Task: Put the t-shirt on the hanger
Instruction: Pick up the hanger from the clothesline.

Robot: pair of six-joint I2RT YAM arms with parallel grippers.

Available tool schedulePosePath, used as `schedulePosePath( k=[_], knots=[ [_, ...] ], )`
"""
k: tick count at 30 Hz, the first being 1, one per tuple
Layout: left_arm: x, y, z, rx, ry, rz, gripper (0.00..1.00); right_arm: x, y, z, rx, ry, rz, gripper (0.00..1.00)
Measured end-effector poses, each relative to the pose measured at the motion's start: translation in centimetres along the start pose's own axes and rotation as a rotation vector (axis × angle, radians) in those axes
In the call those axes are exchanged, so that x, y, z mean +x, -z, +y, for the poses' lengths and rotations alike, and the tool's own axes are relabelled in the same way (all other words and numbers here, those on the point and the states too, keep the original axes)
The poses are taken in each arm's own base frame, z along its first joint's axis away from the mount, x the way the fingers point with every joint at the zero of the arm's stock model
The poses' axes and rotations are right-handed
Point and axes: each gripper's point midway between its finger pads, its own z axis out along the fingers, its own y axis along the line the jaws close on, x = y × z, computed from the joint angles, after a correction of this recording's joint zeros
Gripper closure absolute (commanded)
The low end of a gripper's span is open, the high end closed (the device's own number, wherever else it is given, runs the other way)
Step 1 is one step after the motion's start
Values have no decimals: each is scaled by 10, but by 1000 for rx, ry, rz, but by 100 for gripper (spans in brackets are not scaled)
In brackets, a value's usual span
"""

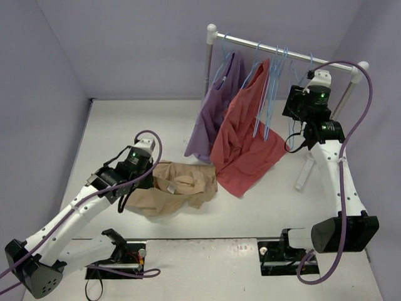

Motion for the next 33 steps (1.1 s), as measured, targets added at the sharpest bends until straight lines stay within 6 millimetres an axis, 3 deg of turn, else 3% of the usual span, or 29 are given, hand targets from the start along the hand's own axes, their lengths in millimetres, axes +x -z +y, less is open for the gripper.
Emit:
schedulePosePath(
  k=[18,26,33],
  knots=[
    [-1,2,-4,24,-5,5,100,26,-3,0,-15,40,53,100],
    [-3,4,-6,29,-5,3,100,12,13,-5,-10,52,3,100],
    [-8,6,-7,34,-3,-7,100,-12,43,-8,-17,39,-87,100]
  ],
)
